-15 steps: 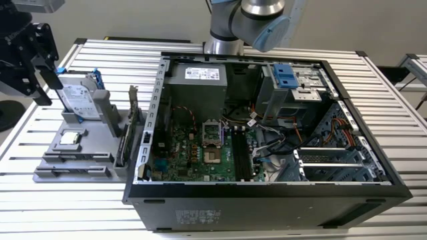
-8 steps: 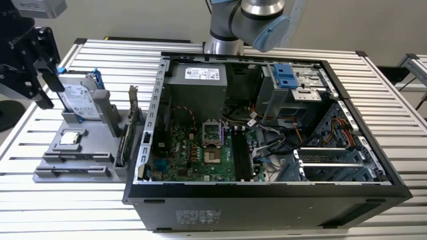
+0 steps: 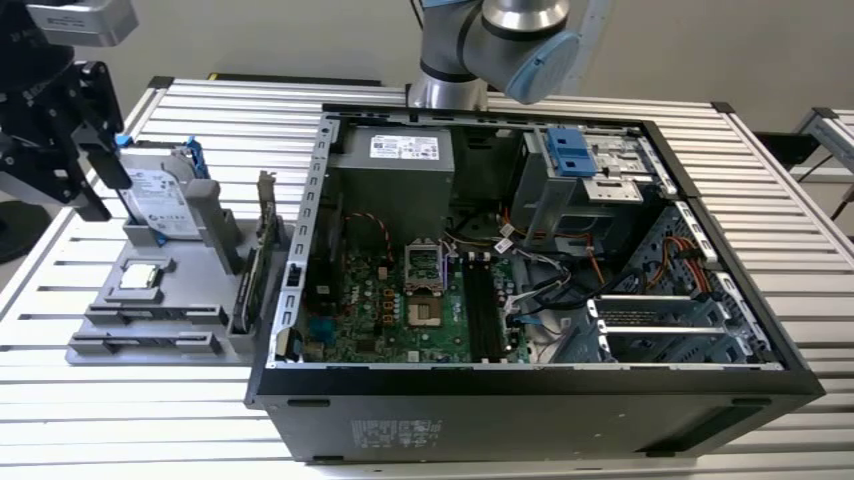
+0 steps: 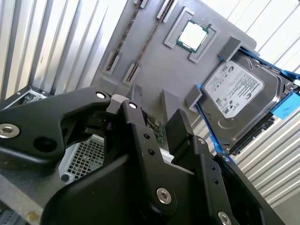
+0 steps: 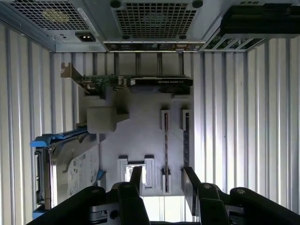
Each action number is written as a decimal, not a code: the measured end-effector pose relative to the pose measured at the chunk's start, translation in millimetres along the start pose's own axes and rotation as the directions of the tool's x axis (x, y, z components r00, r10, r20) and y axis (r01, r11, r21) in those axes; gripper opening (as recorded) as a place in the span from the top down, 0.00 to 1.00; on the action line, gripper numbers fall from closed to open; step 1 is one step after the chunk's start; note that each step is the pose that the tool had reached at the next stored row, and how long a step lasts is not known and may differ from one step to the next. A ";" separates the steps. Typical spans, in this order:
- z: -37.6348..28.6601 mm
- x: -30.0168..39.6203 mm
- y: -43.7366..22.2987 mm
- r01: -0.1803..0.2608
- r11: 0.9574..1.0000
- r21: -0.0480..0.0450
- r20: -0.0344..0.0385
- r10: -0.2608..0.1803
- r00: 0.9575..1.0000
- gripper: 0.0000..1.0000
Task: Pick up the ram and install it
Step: 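Pick up the ram and move it above insertion slot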
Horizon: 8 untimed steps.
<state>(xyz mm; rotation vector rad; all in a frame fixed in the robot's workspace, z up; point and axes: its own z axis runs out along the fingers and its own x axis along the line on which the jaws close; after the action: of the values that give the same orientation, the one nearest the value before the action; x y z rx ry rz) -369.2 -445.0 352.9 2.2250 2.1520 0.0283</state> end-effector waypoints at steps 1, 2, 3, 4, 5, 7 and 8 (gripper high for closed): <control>0.7 0.0 0.0 0.000 1.000 0.000 0.000 0.000 1.000 0.00; 1.4 0.0 -0.1 0.000 1.000 0.000 0.000 0.000 1.000 0.00; 2.1 0.0 -0.1 0.000 1.000 0.000 0.000 0.000 1.000 0.00; 2.8 0.1 -0.1 0.000 1.000 0.000 0.000 0.000 1.000 0.00; 3.4 0.1 -0.1 0.000 1.000 0.000 0.000 0.000 1.000 0.00; 4.3 0.1 -0.2 0.000 1.000 0.000 0.000 0.000 1.000 0.00; 4.8 0.1 -0.2 0.000 1.000 0.000 0.000 0.000 1.000 0.00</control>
<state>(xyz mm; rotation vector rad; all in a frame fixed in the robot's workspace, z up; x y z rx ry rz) -369.2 -445.0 348.1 2.2250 2.1520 0.0281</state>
